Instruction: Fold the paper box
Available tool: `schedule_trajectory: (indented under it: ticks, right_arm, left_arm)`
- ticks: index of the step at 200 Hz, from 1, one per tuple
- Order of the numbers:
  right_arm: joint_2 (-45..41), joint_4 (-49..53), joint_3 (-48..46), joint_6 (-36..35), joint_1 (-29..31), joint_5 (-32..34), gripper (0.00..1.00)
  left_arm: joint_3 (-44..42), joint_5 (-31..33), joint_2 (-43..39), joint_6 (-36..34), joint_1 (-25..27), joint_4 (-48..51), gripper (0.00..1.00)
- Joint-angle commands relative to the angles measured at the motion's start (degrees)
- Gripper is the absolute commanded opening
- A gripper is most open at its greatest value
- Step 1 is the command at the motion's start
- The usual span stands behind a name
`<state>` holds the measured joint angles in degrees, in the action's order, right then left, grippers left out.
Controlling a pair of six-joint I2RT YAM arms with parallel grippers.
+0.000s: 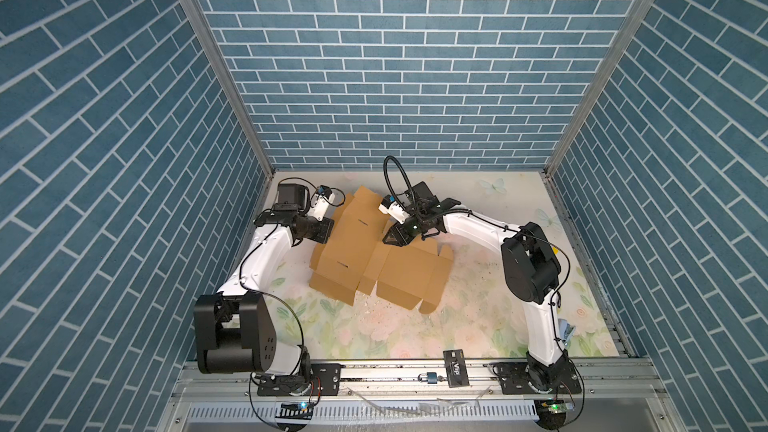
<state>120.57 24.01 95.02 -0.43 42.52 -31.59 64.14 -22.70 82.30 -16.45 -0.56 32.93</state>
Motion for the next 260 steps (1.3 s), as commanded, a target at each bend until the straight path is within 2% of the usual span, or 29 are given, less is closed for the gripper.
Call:
schedule_trajectory:
  ticks: [1, 43, 66, 91, 119, 175, 199, 219, 239, 260]
  right_arm:
    - [-0.8, 0.1, -0.3, -0.7, 0.0, 1.5, 0.42]
    - [-2.0, -9.8, -1.1, 10.9, -3.6, 1.0, 0.44]
    - [1.7, -6.7, 3.8, 13.8, -3.2, 3.0, 0.49]
    - [3.1, -8.8, 3.1, 13.1, -3.4, 5.4, 0.53]
    - [4.7, -6.2, 5.6, 11.8, -3.4, 3.8, 0.54]
    - [4.3, -8.0, 2.1, 11.7, -3.3, 1.4, 0.51]
    - [3.3, -8.2, 1.4, 9.8, -3.7, 4.6, 0.52]
    - [2.2, -8.3, 1.9, 11.0, -5.0, 6.5, 0.53]
    - [2.4, -11.0, 1.4, 10.7, -5.7, 4.6, 0.54]
    - [4.7, -8.4, 5.0, 11.1, -5.6, 2.8, 0.54]
  left_arm:
    - [-0.4, -0.4, 0.2, 0.5, 0.2, -0.7, 0.04]
    - [-0.9, -0.5, 0.3, 0.3, 0.2, -1.3, 0.04]
    - [0.3, -1.8, 0.0, 0.8, 0.2, 0.1, 0.04]
    - [-0.7, -0.8, 0.3, 0.5, 0.2, -1.1, 0.04]
    - [0.3, -1.6, 0.1, 0.8, 0.2, 0.4, 0.04]
    - [0.1, -1.0, -0.2, 0.6, 0.3, 0.1, 0.04]
    - [-1.2, -0.8, 0.3, 0.6, 0.3, -1.6, 0.04]
    - [-0.2, -1.7, -0.1, 0.8, 0.3, -0.1, 0.04]
    - [-1.0, -0.4, 0.1, 0.1, 0.3, -1.2, 0.05]
    - [-0.7, -1.3, 0.0, 0.8, 0.4, -0.9, 0.04]
